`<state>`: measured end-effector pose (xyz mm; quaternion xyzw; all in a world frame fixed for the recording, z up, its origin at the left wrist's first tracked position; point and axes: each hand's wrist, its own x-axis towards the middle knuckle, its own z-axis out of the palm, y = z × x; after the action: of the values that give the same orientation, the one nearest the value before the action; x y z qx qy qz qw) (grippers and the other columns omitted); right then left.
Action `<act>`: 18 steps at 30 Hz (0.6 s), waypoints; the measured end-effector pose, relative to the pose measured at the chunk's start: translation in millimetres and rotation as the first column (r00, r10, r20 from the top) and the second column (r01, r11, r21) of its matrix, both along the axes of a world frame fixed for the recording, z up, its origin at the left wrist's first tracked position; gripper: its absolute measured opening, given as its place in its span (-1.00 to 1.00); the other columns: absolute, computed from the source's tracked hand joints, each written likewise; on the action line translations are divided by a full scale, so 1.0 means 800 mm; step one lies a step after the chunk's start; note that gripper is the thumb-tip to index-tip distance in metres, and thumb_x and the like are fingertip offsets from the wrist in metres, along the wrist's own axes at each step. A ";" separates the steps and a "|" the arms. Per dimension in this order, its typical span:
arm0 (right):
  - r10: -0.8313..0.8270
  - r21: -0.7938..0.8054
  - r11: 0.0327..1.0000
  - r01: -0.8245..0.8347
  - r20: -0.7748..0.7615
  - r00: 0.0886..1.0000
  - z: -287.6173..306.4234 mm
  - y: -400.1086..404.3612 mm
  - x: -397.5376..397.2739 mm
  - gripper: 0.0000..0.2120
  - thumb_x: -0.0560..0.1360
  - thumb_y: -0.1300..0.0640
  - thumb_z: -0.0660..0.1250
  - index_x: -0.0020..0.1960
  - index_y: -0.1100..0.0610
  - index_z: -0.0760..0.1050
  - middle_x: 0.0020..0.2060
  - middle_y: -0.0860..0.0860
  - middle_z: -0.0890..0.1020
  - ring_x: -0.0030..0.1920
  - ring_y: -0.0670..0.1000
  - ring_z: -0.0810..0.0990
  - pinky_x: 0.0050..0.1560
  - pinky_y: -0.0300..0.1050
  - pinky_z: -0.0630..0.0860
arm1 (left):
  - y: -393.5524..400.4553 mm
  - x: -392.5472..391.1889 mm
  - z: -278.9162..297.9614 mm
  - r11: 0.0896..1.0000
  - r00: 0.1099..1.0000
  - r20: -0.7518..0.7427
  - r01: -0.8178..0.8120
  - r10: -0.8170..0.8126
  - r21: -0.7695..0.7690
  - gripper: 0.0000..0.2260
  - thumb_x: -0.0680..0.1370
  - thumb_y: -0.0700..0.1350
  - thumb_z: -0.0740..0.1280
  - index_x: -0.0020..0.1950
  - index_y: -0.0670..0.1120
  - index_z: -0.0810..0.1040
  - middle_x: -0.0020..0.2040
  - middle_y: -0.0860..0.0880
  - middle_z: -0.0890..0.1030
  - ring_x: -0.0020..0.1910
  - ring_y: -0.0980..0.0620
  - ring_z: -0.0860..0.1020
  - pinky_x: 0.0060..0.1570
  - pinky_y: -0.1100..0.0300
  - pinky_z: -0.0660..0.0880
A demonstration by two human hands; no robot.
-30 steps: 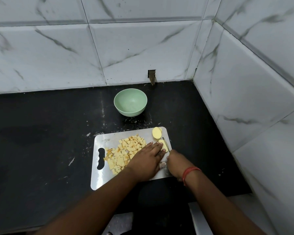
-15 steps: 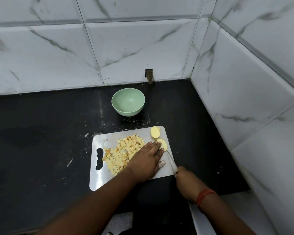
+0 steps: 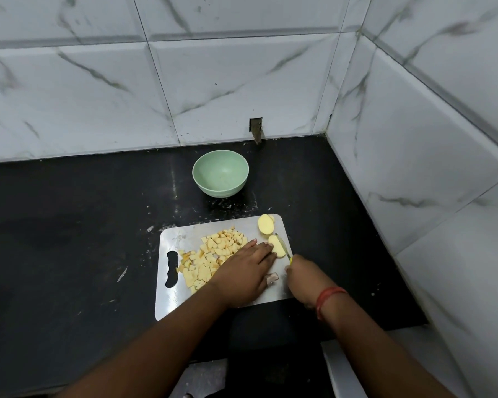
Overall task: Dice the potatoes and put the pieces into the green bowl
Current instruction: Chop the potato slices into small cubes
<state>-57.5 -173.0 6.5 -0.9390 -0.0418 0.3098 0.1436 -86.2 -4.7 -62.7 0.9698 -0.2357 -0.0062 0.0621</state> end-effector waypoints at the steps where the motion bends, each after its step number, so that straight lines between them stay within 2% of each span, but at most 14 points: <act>1: 0.021 -0.010 1.000 -0.021 0.004 1.000 0.000 0.002 0.000 -0.74 0.65 0.19 0.10 0.29 0.27 0.38 0.21 0.19 0.54 0.19 0.15 0.55 0.04 -0.16 0.43 | 0.001 0.000 -0.001 1.000 1.000 0.005 0.004 -0.004 0.000 -0.45 0.70 0.18 0.06 0.56 -0.13 0.34 0.56 -0.14 0.33 0.56 -0.08 0.25 0.61 0.03 -0.02; 6: -0.018 -0.019 1.000 0.018 -0.018 1.000 -0.004 0.010 0.005 -0.72 0.63 0.19 0.15 0.30 0.26 0.36 0.21 0.19 0.54 0.19 0.13 0.56 0.04 -0.17 0.43 | 0.003 -0.001 -0.007 1.000 0.999 0.037 0.016 -0.016 0.004 -0.45 0.70 0.18 0.03 0.56 -0.13 0.35 0.55 -0.16 0.35 0.56 -0.10 0.26 0.60 0.04 -0.04; 10: -0.039 -0.019 0.999 0.039 -0.011 0.999 -0.009 0.011 0.007 -0.76 0.62 0.18 0.17 0.26 0.24 0.36 0.16 0.18 0.56 0.12 0.12 0.58 -0.06 -0.16 0.42 | 0.001 -0.001 -0.008 1.000 0.998 0.053 0.014 -0.014 -0.001 -0.46 0.70 0.17 0.04 0.55 -0.13 0.36 0.53 -0.16 0.37 0.55 -0.10 0.27 0.59 0.04 -0.04; 14: -0.001 -0.056 0.998 -0.001 -0.021 1.000 -0.016 0.011 0.004 -0.75 0.61 0.18 0.17 0.26 0.23 0.35 0.15 0.16 0.55 0.12 0.11 0.58 -0.09 -0.16 0.40 | 0.002 0.000 -0.010 1.000 0.998 0.063 0.014 -0.013 -0.006 -0.47 0.71 0.17 0.04 0.55 -0.13 0.36 0.53 -0.16 0.37 0.55 -0.09 0.27 0.59 0.04 -0.03; 18: 0.067 -0.060 0.996 -0.069 -0.039 0.997 -0.013 0.017 0.008 -0.73 0.62 0.23 0.14 0.29 0.28 0.35 0.20 0.19 0.53 0.19 0.15 0.55 0.02 -0.11 0.43 | 0.002 -0.001 -0.010 1.000 0.998 0.068 0.015 -0.013 -0.018 -0.47 0.70 0.16 0.03 0.53 -0.14 0.39 0.52 -0.17 0.39 0.53 -0.10 0.30 0.57 0.07 -0.05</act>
<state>-50.8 -159.1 -4.1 -0.9350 -0.0615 0.3331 0.1046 -87.1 -3.5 -70.8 0.9672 -0.2445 0.0283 0.0628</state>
